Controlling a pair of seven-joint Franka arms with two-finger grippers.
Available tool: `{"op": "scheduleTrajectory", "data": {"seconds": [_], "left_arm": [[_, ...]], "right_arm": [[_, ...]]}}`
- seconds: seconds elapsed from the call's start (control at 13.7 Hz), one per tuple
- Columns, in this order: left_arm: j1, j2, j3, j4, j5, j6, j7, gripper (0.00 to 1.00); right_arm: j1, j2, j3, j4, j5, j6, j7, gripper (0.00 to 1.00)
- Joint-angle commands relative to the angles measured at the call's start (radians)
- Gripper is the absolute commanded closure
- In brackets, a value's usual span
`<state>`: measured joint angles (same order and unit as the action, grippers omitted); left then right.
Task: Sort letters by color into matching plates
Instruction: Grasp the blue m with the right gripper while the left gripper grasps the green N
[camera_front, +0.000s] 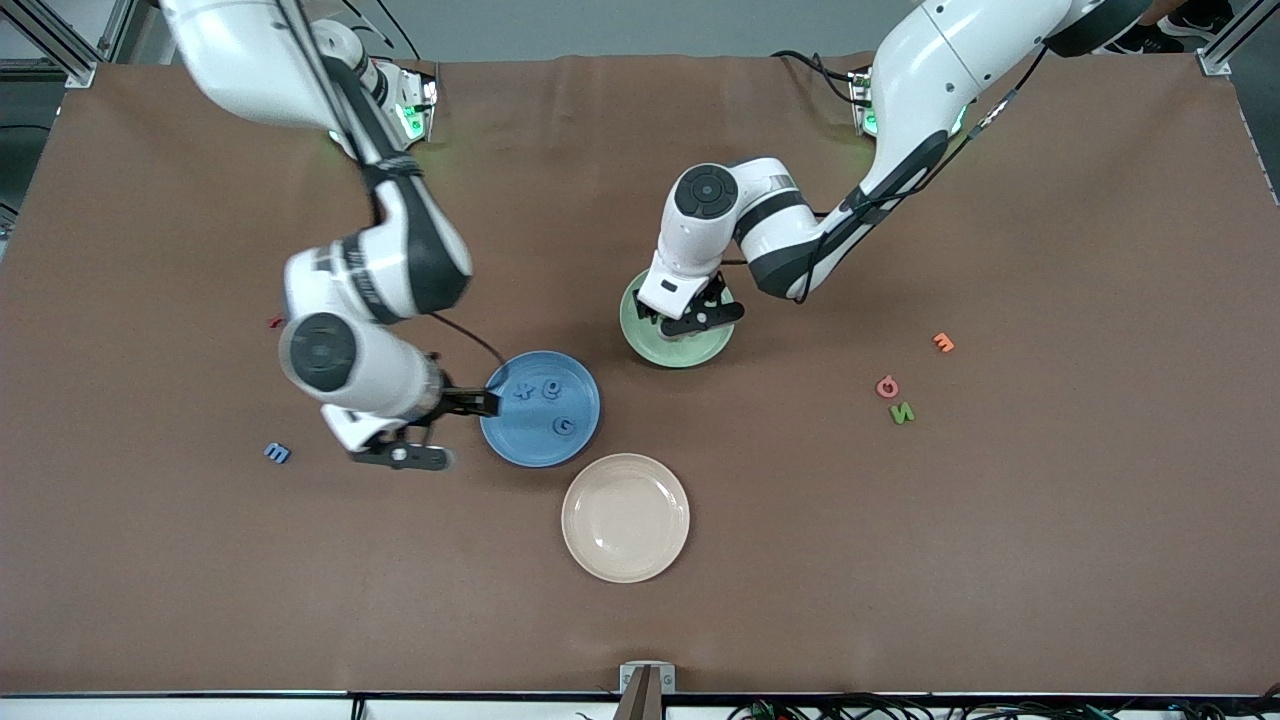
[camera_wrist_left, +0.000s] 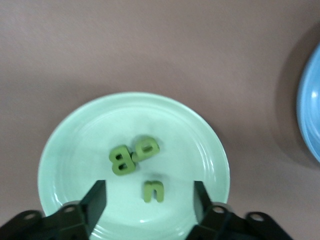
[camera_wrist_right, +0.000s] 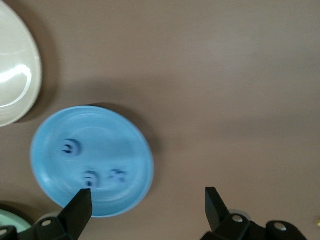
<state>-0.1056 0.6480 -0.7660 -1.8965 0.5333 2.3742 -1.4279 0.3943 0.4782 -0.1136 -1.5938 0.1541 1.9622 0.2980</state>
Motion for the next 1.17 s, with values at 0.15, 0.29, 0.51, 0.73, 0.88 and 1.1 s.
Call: {"op": "scheduleTrajectory", "data": {"seconds": [0.15,0.29,0.51,0.73,0.88,1.1], "left_arm": [[0.180,-0.085,-0.001,-0.006,0.030,-0.108,0.176,0.00],[0.286,-0.097,-0.003,-0.007,0.030,-0.112,0.266,0.00],[0.421,-0.093,-0.003,-0.010,0.030,-0.112,0.308,0.01],[0.519,-0.085,-0.001,-0.019,0.048,-0.105,0.320,0.08],[0.556,-0.062,0.002,-0.022,0.095,-0.102,0.326,0.15],[0.624,-0.015,0.001,-0.027,0.197,-0.090,0.336,0.19]], "right_arm": [[-0.227,-0.082,0.022,-0.144,-0.108,0.027,-0.255,0.00],[-0.303,-0.076,0.020,-0.150,-0.119,0.037,-0.321,0.00],[-0.368,-0.075,0.020,-0.161,-0.188,0.062,-0.355,0.00],[-0.393,-0.035,0.022,-0.196,-0.194,0.187,-0.356,0.00],[-0.411,0.008,0.022,-0.196,-0.192,0.245,-0.356,0.00],[-0.423,0.054,0.023,-0.196,-0.186,0.291,-0.356,0.00]]}}
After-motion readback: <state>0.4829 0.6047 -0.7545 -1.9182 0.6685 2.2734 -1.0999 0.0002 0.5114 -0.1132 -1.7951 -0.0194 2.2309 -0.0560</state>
